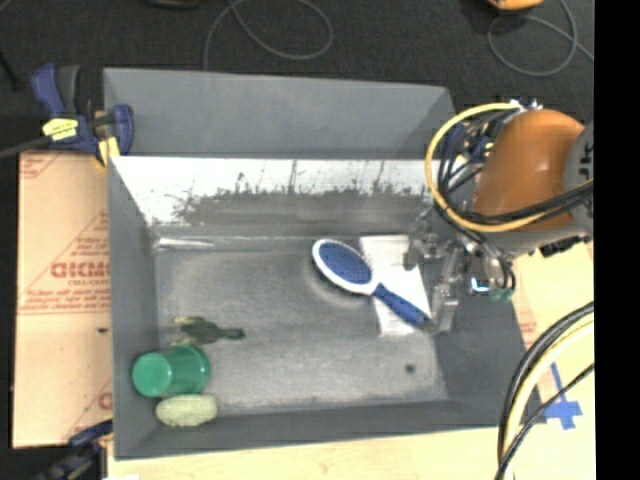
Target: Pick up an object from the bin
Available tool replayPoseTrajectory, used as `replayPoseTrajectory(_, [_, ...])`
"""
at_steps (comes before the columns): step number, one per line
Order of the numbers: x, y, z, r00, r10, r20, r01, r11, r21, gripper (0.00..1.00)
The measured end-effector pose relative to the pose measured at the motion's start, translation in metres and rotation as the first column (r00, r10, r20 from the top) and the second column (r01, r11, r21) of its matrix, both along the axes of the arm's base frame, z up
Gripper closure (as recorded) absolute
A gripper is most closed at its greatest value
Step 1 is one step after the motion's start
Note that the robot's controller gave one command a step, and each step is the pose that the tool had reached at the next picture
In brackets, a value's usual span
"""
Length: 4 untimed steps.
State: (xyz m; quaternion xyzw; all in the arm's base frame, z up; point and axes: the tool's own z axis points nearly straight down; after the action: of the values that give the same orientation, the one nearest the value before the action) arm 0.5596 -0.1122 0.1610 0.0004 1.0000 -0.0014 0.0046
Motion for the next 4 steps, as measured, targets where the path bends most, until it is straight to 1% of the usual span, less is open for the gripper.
replayPoseTrajectory(1, [-0.001,0.004,-0.044,1.000,-0.006,-0.011,0.006,1.000,0.002,0.00])
replayPoseTrajectory(2, [0.022,0.020,-0.028,0.982,-0.189,-0.005,0.189,0.982,0.004,0.00])
replayPoseTrajectory(3, [0.051,0.030,-0.077,0.999,0.034,-0.001,-0.034,0.999,0.001,0.00])
replayPoseTrajectory(4, [0.060,0.057,-0.090,0.924,-0.382,-0.004,0.382,0.924,0.004,1.00])
